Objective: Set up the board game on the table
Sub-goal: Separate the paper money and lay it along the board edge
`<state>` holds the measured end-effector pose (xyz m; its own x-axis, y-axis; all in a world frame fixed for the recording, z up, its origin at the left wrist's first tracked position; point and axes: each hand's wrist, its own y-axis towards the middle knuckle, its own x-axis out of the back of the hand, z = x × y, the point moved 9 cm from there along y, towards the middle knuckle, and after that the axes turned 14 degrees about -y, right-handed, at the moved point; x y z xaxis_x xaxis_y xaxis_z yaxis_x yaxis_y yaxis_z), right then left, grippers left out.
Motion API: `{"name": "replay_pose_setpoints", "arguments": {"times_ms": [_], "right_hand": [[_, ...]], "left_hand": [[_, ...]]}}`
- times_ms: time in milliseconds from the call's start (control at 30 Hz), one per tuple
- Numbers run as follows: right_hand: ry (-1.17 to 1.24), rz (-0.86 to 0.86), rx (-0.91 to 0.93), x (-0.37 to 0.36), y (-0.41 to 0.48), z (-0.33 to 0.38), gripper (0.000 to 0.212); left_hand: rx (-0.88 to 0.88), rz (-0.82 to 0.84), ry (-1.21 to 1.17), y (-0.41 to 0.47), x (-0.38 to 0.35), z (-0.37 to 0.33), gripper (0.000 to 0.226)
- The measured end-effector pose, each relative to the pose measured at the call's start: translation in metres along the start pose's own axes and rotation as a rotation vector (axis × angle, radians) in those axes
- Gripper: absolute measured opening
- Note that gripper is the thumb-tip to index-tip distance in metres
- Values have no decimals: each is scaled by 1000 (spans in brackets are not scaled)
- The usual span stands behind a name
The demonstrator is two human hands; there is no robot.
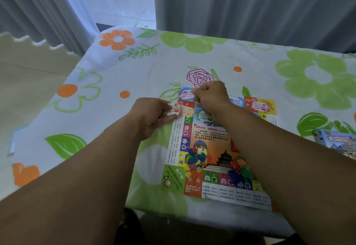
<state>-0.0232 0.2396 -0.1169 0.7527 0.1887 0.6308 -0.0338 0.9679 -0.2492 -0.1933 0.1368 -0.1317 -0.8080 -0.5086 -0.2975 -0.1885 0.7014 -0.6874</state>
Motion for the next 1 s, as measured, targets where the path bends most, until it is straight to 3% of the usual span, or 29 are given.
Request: {"name": "replay_pose_setpoints", "arguments": {"times_ms": [267, 433, 533, 767, 1000], "right_hand": [[-120, -94, 39, 14, 0, 3, 31], [26, 245, 125, -2, -21, 18, 44], [24, 308, 160, -1, -25, 17, 28], [94, 265, 52, 19, -17, -5, 20], [169, 55, -161, 55, -5, -39, 13]], "left_hand": [[-29, 23, 41, -3, -5, -2, 9], [-52, 54, 41, -3, -18, -3, 16], [-59, 54, 41, -3, -28, -1, 17], [0, 63, 49, 2, -44, 12, 25], [-11, 17, 93, 9, -50, 17, 17]]}}
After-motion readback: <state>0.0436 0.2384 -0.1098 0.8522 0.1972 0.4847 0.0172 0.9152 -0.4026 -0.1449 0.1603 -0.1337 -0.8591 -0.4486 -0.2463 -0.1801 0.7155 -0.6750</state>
